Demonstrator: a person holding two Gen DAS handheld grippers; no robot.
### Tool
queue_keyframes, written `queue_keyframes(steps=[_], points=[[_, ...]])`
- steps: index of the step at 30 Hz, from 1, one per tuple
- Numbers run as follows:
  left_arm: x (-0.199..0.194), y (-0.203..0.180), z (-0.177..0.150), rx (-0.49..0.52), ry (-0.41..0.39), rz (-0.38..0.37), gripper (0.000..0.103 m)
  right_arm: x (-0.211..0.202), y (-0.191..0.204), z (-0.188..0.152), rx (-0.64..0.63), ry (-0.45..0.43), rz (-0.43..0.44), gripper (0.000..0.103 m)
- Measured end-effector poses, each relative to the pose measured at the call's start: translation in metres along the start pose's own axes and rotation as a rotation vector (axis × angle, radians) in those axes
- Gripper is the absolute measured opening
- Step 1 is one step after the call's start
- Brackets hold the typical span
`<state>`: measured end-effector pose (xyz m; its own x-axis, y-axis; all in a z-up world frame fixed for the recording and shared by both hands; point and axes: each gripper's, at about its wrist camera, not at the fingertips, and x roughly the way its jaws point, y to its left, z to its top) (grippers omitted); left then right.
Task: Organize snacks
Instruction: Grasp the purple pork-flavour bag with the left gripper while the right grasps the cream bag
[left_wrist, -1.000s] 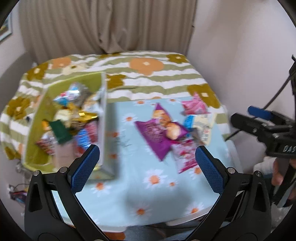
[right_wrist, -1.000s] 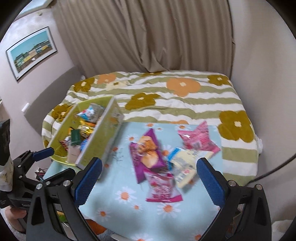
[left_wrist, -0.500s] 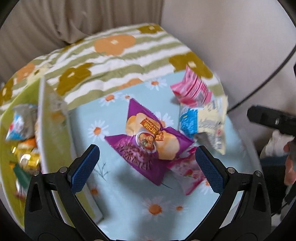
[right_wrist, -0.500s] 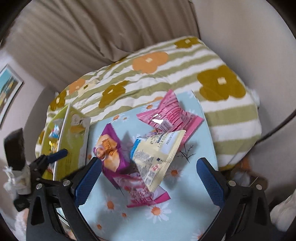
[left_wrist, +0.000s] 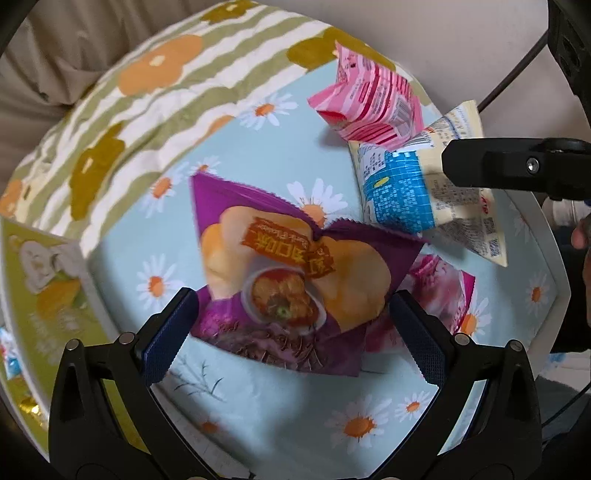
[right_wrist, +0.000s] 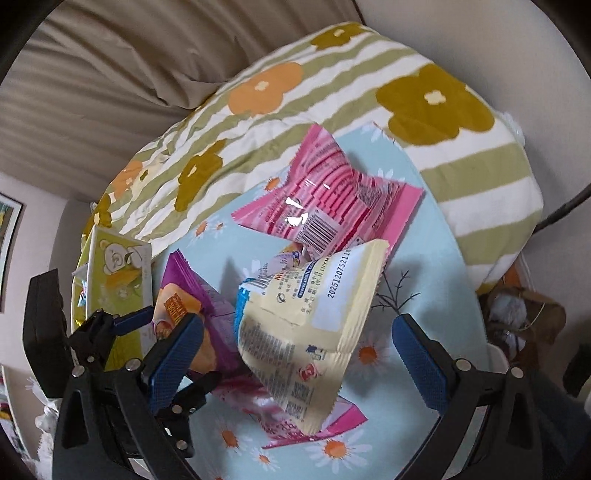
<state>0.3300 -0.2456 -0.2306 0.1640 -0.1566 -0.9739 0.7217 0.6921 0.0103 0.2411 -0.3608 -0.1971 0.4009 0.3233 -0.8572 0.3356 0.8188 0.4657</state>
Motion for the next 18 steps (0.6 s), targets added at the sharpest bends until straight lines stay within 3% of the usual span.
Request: queue_keyframes(steps=[8,18], points=[[0.021,0.01,0.007,-0.041,0.013,-0.044,0.101,0.019,-0.005,0.005,0.07,0.022,0.038,0.102],[0.023,0.014,0.007,-0.097,-0.011,-0.056,0.083,0.028,0.002,0.008,0.073,0.036,0.053,0.102]])
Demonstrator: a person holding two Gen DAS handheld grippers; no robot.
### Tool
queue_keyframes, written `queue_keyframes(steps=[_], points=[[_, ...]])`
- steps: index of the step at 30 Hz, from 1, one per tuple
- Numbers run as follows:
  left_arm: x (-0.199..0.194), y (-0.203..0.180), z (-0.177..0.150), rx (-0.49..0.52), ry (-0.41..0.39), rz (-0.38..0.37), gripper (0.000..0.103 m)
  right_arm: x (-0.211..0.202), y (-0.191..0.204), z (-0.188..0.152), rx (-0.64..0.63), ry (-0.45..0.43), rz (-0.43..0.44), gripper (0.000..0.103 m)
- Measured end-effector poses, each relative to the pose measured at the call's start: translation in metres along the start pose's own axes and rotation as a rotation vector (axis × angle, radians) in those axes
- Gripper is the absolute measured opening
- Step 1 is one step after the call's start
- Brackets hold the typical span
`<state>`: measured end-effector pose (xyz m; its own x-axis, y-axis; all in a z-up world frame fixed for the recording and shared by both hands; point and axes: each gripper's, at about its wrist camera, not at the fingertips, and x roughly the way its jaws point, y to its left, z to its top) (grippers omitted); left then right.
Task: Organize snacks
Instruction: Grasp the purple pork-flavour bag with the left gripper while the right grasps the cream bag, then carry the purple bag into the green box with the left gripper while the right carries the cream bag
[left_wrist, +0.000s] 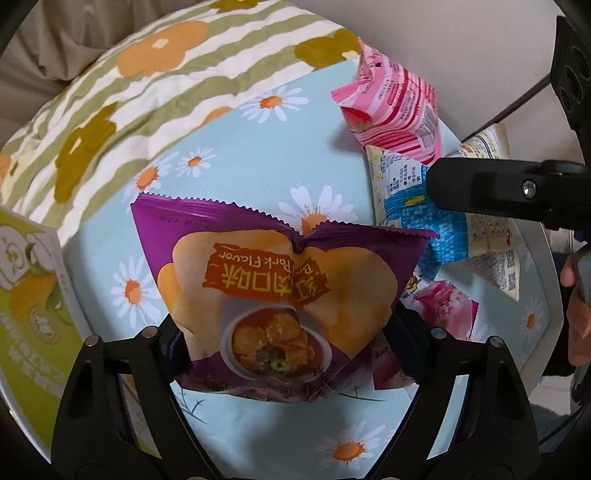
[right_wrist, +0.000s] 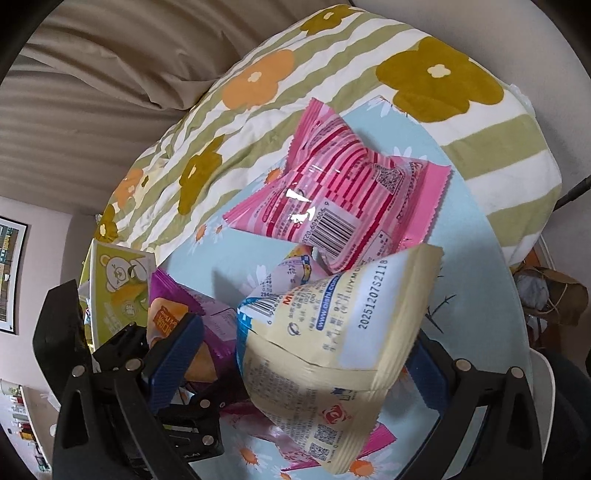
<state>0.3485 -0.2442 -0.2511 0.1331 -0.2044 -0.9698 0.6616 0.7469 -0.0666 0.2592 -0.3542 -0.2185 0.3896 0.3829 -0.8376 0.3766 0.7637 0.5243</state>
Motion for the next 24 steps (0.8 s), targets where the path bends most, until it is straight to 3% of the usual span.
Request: queue_keyframes(steps=[5,7,9,14,24], points=[[-0.007,0.008,-0.011,-0.085,0.006,0.005,0.082,0.006,0.0,0.0,-0.006,0.015,-0.004,0.1],[-0.013,0.01,-0.016,-0.111,-0.007,0.008,0.082,0.008,0.0,-0.001,-0.012,0.023,-0.008,0.094],[-0.018,0.011,-0.021,-0.124,-0.02,0.016,0.082,0.01,0.0,-0.001,-0.021,0.036,-0.007,0.077],[-0.034,0.011,-0.029,-0.152,-0.058,0.03,0.082,0.011,0.007,-0.004,-0.067,0.048,-0.004,0.059],[-0.094,0.005,-0.052,-0.232,-0.174,0.069,0.082,-0.026,0.04,-0.015,-0.208,-0.044,0.02,0.054]])
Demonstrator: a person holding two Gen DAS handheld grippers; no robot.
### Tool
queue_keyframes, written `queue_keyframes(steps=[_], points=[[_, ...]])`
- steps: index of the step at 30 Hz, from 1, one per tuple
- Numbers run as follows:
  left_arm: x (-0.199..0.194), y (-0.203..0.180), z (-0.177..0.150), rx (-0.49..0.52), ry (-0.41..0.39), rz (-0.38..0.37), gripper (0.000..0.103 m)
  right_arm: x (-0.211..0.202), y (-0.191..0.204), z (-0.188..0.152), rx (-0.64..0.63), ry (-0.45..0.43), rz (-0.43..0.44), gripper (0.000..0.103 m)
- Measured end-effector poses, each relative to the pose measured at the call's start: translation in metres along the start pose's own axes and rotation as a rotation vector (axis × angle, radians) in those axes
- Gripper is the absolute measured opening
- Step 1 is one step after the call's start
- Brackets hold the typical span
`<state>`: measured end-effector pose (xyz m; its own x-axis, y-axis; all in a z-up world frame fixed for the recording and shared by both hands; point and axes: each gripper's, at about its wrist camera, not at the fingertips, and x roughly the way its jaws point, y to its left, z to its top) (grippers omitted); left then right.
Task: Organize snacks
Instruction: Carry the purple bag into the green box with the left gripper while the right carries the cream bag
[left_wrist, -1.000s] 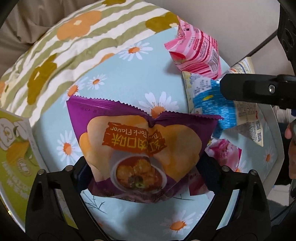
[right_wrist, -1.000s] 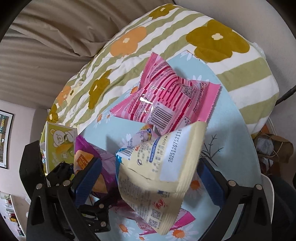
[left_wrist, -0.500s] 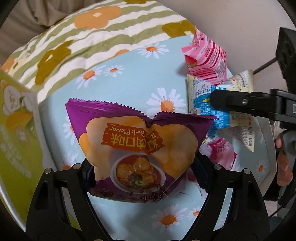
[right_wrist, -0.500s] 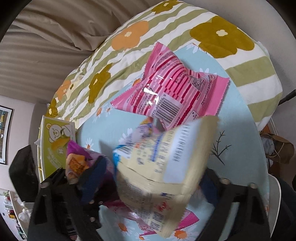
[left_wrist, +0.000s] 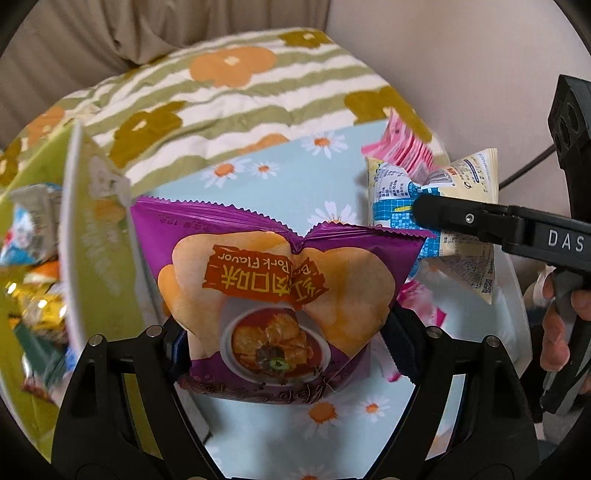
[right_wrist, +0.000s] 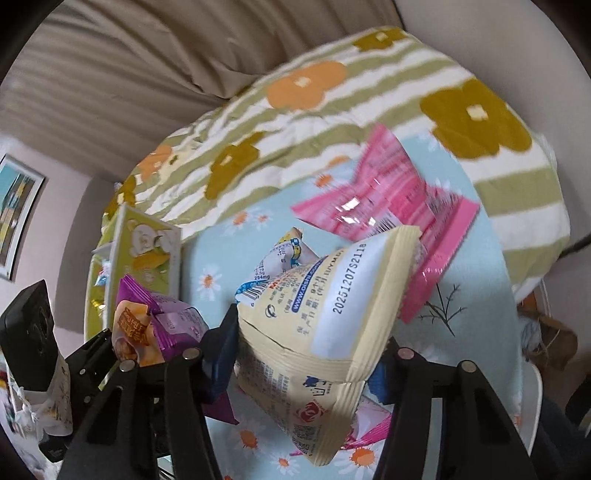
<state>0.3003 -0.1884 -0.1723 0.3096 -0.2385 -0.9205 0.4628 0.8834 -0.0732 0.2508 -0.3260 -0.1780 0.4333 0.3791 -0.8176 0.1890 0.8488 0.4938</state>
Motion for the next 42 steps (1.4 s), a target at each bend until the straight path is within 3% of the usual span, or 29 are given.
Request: queue_keyframes(steps=[11,22,28,34,42], points=[[-0.123,0.007,-0.042,-0.173,-0.216,0.099,0.082,-0.072,0.071,-0.017,-0.25,-0.082,0.105,0.054],[-0.214,0.067,-0.087,-0.378,-0.356,0.248,0.082,-0.104,0.165,-0.028,-0.512,-0.128,0.231,0.054],[-0.223,0.121,-0.101,-0.439,-0.367,0.284,0.082,-0.091,0.212,-0.028,-0.577,-0.151,0.236,0.054],[-0.199,0.185,-0.102,-0.489,-0.316,0.291,0.082,-0.056,0.252,-0.025,-0.595,-0.135,0.202,0.054],[-0.156,0.25,-0.101,-0.528,-0.225,0.232,0.088,-0.004,0.282,-0.022,-0.575,-0.075,0.148,0.054]])
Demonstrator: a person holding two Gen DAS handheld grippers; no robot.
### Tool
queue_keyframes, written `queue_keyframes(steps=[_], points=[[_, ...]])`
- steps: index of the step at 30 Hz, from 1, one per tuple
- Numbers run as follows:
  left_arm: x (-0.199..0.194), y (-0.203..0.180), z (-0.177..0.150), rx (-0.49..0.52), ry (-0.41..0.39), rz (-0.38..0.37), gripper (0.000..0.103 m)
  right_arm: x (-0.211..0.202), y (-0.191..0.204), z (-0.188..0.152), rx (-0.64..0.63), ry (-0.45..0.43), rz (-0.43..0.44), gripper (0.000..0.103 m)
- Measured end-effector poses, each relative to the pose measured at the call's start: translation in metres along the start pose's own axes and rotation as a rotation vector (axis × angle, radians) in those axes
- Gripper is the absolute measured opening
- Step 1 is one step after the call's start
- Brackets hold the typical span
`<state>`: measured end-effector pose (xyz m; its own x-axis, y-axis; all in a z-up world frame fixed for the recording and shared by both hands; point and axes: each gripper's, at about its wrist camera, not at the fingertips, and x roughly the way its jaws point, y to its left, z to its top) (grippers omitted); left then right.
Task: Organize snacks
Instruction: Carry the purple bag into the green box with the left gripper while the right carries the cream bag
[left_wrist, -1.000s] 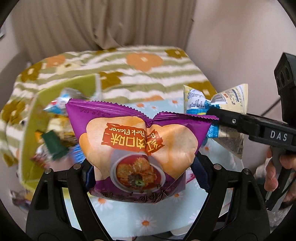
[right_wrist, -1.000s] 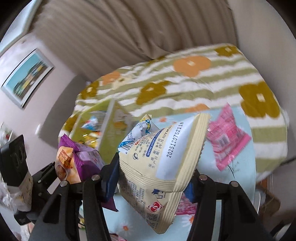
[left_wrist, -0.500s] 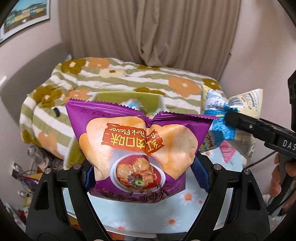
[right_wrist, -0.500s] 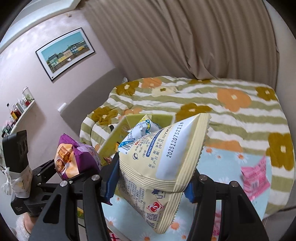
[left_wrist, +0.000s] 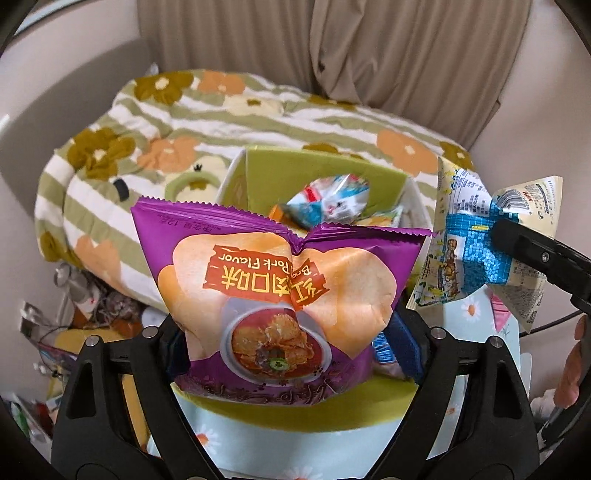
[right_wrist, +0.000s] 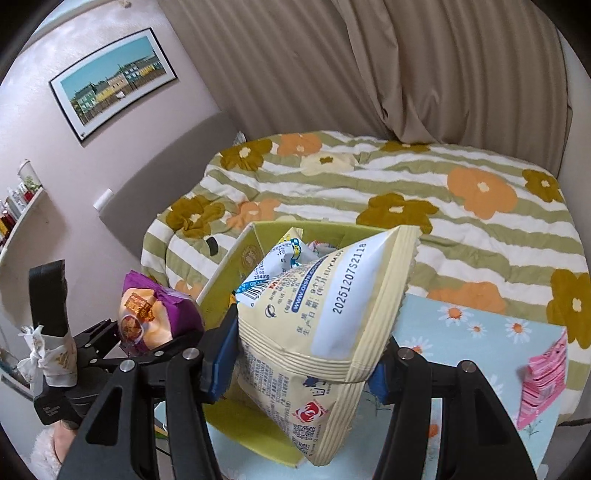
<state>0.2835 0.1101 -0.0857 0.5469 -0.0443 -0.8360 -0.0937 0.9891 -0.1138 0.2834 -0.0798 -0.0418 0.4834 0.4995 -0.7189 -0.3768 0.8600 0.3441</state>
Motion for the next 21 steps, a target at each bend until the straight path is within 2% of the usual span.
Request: queue_keyframes(steps=[2,3,10,21], points=[[0.01,0.008,-0.001,0.0,0.016,0.002,0.1,0.01,0.003,0.002,0.004,0.011,-0.01,0.054],[0.012,0.01,-0.002,0.004,0.019,0.003,0.102,0.015,0.005,0.003,0.008,0.017,-0.014,0.054],[0.016,0.03,-0.012,0.001,0.049,-0.009,0.102,0.034,0.012,0.006,0.029,0.029,-0.023,0.054],[0.004,0.044,-0.018,0.007,0.043,-0.027,0.102,0.054,0.037,0.02,0.004,0.04,-0.009,0.056]])
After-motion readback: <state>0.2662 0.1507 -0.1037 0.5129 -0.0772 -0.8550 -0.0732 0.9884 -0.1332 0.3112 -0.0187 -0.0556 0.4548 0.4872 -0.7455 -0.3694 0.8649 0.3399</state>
